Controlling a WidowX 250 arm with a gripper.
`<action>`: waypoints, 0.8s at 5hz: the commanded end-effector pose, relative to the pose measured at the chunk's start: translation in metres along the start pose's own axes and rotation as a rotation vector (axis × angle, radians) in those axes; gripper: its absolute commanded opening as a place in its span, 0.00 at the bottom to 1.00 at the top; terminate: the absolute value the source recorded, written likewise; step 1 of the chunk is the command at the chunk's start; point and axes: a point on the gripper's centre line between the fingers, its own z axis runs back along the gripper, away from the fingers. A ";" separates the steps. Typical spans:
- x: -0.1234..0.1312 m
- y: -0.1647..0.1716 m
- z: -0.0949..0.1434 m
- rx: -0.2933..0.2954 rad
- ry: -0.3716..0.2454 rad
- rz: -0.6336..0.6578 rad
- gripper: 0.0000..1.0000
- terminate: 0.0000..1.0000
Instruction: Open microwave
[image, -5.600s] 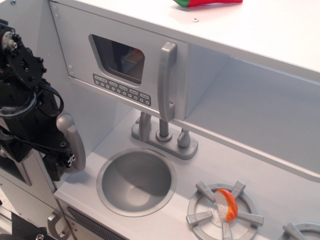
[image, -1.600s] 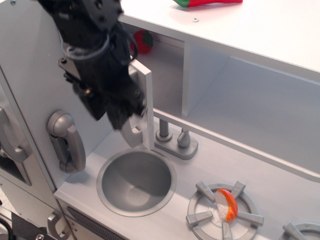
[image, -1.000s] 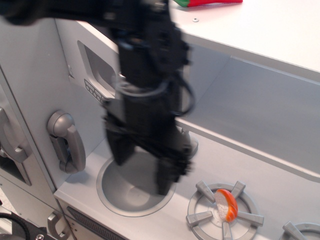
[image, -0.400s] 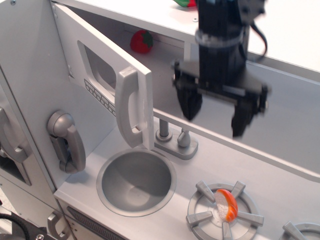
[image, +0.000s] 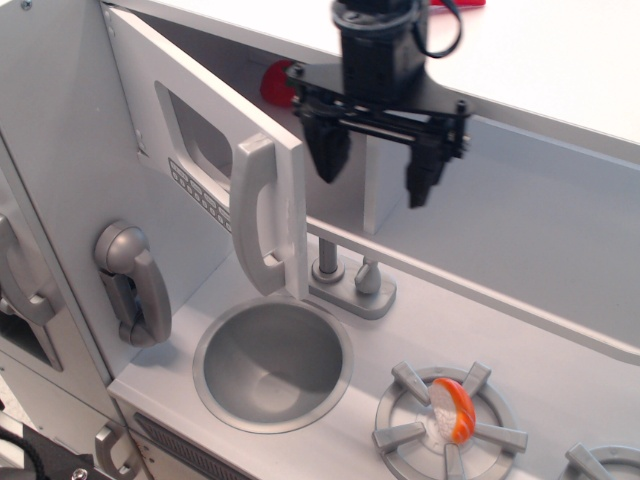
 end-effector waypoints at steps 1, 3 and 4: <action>-0.006 0.049 0.024 0.059 -0.075 0.041 1.00 0.00; -0.050 0.083 0.015 0.134 -0.072 -0.008 1.00 0.00; -0.070 0.100 0.012 0.166 -0.109 -0.063 1.00 0.00</action>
